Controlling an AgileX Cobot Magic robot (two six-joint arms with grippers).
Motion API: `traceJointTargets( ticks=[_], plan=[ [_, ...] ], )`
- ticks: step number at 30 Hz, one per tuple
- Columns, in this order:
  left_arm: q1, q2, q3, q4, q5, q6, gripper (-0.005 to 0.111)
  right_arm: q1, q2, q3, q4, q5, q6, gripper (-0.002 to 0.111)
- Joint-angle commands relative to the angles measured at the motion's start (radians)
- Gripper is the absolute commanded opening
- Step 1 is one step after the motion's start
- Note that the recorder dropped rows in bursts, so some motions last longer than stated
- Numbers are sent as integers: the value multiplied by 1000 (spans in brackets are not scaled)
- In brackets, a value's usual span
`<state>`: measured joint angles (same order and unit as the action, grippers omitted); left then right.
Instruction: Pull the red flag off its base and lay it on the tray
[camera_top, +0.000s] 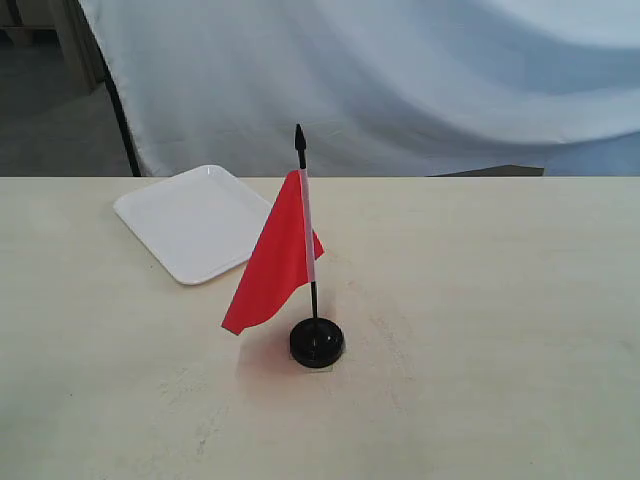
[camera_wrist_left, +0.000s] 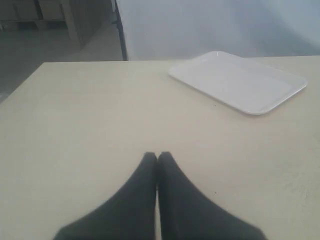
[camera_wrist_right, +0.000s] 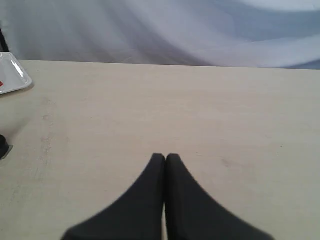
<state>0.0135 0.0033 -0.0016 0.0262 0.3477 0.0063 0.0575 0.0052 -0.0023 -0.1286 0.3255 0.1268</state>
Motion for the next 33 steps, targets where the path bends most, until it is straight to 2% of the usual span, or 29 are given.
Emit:
traceJointTargets(
  ticks=[1, 17, 26, 33],
  plan=[
    [-2, -3, 2, 3, -5, -6, 0, 4, -5, 2, -7, -3, -1, 0],
    [-2, -3, 2, 3, -5, -6, 0, 4, -5, 2, -12, -34, -1, 0],
    [-2, -3, 2, 3, -5, -6, 0, 4, -5, 2, -12, -484, -1, 0],
    [-2, -3, 2, 3, -5, -6, 0, 4, -5, 2, -5, -674, 40, 0]
  ],
)
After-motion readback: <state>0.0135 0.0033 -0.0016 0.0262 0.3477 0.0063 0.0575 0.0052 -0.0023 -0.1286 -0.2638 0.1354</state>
